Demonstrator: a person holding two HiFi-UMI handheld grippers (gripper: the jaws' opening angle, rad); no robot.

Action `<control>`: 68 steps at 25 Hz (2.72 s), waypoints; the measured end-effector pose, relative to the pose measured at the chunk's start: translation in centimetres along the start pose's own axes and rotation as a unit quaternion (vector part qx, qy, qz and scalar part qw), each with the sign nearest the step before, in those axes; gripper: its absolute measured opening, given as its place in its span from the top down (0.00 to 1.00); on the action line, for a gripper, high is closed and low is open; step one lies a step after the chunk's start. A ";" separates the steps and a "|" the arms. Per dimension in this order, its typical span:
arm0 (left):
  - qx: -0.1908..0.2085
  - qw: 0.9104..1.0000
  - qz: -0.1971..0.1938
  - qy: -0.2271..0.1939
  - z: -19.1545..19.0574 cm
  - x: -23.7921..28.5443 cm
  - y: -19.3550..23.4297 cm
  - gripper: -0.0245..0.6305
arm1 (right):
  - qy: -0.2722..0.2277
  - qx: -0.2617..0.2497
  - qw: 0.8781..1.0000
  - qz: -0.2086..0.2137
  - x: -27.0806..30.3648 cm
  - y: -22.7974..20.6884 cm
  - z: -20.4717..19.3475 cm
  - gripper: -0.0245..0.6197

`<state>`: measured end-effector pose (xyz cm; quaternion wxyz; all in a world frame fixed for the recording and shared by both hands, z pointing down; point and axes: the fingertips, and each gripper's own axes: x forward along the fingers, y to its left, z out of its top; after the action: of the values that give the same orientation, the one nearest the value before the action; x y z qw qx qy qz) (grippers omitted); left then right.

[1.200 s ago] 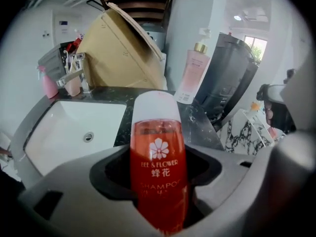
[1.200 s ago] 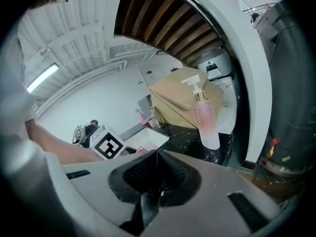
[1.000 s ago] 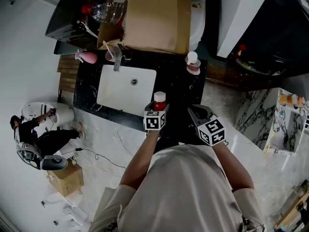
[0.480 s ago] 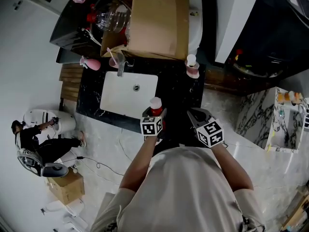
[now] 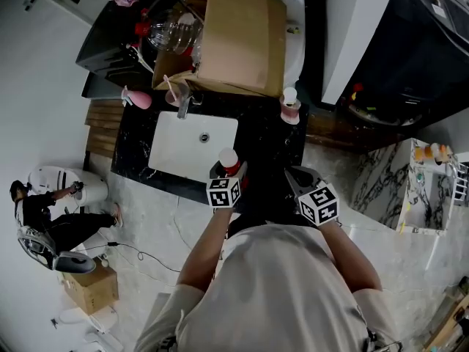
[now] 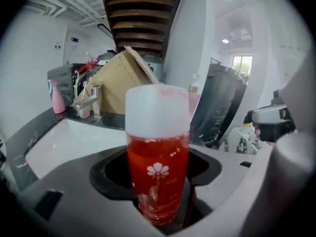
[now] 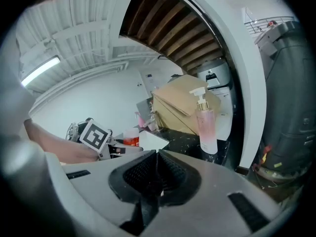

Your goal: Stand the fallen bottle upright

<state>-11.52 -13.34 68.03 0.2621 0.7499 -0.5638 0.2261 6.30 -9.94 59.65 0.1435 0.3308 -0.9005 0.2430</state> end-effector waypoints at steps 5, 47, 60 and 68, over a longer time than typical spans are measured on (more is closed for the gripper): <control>-0.004 0.999 -0.003 -0.036 0.9 0.0 0.0 0.52 | 0.003 -0.008 1.000 -0.002 -0.1 0.3 0.4 0.91; 0.060 0.993 -0.013 -0.099 -1.8 -4.2 -3.5 0.46 | -0.002 -0.021 1.000 -0.008 -2.7 2.1 -1.9 0.91; 0.054 0.989 -0.055 -0.124 -0.1 -8.6 -3.9 0.43 | -0.014 -0.044 0.999 0.006 -1.7 5.4 0.5 0.91; 0.048 0.985 -0.081 -0.141 1.5 -12.7 -2.3 0.43 | -0.013 -0.056 0.998 -0.007 -0.5 8.3 2.0 0.91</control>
<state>-12.59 -4.55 58.50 0.1605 0.8293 -0.5210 0.1228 0.92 -5.23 54.92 0.1515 0.3316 -0.9122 0.1869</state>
